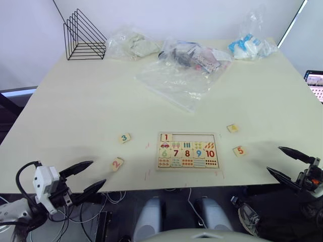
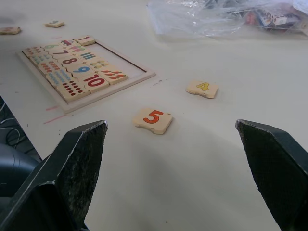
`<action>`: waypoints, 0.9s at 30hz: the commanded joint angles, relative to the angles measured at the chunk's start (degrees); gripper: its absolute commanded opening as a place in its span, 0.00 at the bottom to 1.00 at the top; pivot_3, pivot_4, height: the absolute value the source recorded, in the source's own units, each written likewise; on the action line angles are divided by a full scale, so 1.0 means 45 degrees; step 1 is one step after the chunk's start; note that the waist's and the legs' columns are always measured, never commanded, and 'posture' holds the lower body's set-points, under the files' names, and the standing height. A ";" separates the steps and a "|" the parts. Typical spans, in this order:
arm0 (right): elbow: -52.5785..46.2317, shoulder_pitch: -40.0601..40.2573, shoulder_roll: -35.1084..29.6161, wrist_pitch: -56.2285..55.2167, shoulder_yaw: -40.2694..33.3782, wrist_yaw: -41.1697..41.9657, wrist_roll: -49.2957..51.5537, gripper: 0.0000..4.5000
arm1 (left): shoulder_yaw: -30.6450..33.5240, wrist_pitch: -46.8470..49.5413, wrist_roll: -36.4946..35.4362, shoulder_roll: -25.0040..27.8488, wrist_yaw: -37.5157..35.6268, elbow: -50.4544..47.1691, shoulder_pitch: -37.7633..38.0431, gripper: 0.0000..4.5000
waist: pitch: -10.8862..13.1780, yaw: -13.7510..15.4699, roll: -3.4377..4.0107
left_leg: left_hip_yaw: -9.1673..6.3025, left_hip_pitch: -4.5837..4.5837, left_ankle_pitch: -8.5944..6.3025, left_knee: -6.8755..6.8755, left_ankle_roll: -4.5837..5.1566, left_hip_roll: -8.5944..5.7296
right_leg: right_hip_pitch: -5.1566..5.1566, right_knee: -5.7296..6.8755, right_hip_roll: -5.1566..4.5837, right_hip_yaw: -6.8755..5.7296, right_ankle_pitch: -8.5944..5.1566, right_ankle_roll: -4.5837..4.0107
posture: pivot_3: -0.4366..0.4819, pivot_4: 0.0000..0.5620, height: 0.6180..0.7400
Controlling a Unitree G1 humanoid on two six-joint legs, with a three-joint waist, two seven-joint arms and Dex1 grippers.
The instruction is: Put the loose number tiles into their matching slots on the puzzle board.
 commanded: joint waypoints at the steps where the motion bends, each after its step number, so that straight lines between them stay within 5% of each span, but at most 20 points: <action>1: -0.0389 0.0072 -0.0004 0.0006 -0.0222 0.0122 0.0206 1.00 | 0.0205 -0.0229 -0.0189 0.0023 -0.0029 0.0075 -0.0032 0.96 | 0.0000 0.0001 0.0000 | -0.0001 0.0000 0.0000 0.0000 0.0000 0.0000 | 0.0000 0.0000 0.0000 0.0000 0.0000 0.0000 | 0.48 0.27 1.00; 27: -0.1337 -0.0009 -0.0354 0.0718 0.0121 0.1391 0.0709 1.00 | -0.0311 -0.0363 0.0388 -0.0460 0.1031 -0.0431 -0.0099 0.96 | 0.0001 0.0000 0.0001 | -0.0031 0.0001 -0.0001 0.0000 0.0001 0.0004 | -0.0001 0.0000 -0.0004 0.0006 -0.0004 0.0003 | 0.48 0.27 1.00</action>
